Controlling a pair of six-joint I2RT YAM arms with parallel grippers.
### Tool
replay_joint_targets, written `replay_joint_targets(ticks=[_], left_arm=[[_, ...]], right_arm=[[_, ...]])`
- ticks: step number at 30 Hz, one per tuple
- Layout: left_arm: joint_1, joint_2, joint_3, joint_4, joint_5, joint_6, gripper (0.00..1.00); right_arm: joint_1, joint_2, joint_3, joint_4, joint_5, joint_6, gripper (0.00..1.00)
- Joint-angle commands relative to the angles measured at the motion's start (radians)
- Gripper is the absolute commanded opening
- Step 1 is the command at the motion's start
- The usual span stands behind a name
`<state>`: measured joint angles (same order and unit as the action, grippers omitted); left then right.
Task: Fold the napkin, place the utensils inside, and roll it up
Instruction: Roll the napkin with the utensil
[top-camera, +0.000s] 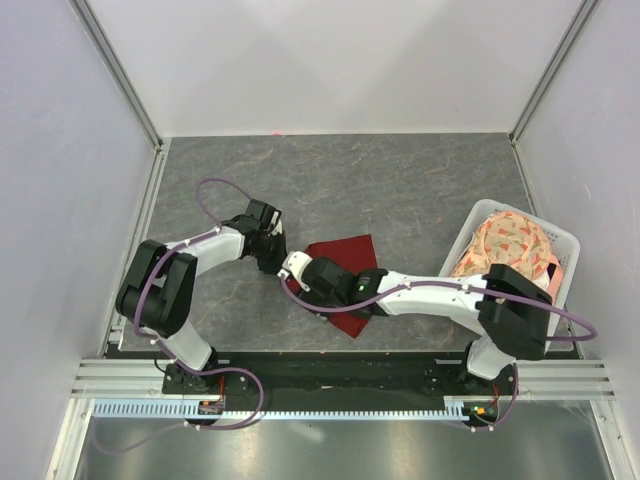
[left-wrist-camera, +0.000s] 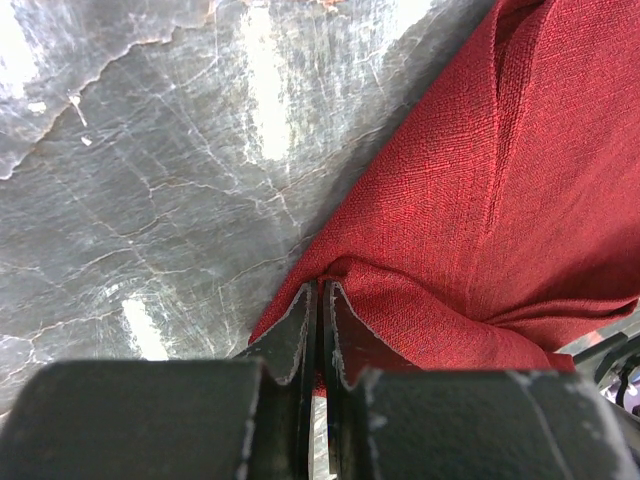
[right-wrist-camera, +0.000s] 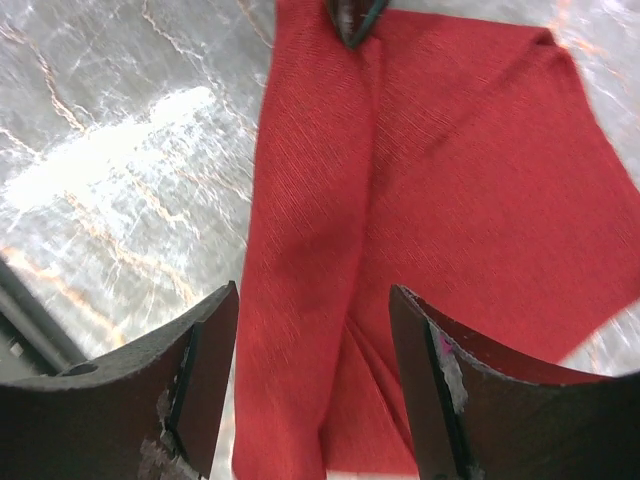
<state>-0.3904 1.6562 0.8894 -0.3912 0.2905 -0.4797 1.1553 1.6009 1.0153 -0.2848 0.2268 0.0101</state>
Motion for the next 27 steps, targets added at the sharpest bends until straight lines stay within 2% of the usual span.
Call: replay_joint_targets(ticks=[1,9,14,17,18,21,24,25,26,27], left_arm=[[-0.007,0.022,0.025,-0.067,0.004,0.046,0.02],[-0.005,0.036,0.04,-0.072,0.021,0.053,0.02],[-0.007,0.039,0.046,-0.071,0.038,0.059,0.02],[-0.007,0.03,0.045,-0.071,0.039,0.067,0.02],[-0.007,0.027,0.045,-0.072,0.039,0.07,0.03],[-0.007,0.008,0.043,-0.071,0.035,0.069,0.09],[-0.001,-0.027,0.046,-0.069,0.024,0.059,0.32],[0.005,-0.038,0.048,-0.071,0.018,0.05,0.49],[0.011,-0.05,0.051,-0.071,0.01,0.047,0.54],[0.021,-0.077,0.049,-0.071,-0.011,0.038,0.65]], right_arm=[[0.015,0.065,-0.018,0.139,0.0,-0.061,0.7],[0.015,0.142,-0.026,0.184,-0.026,-0.058,0.7],[0.008,0.211,-0.008,0.158,-0.044,-0.039,0.66],[-0.005,0.235,-0.009,0.145,-0.075,-0.019,0.59],[-0.011,0.243,-0.009,0.142,-0.087,-0.015,0.53],[-0.029,0.257,-0.017,0.13,-0.144,-0.01,0.41],[-0.046,0.255,-0.035,0.127,-0.223,0.017,0.3],[-0.052,0.252,-0.041,0.131,-0.259,0.021,0.28],[-0.061,0.249,-0.047,0.131,-0.286,0.022,0.26],[-0.066,0.237,-0.066,0.144,-0.344,0.025,0.24]])
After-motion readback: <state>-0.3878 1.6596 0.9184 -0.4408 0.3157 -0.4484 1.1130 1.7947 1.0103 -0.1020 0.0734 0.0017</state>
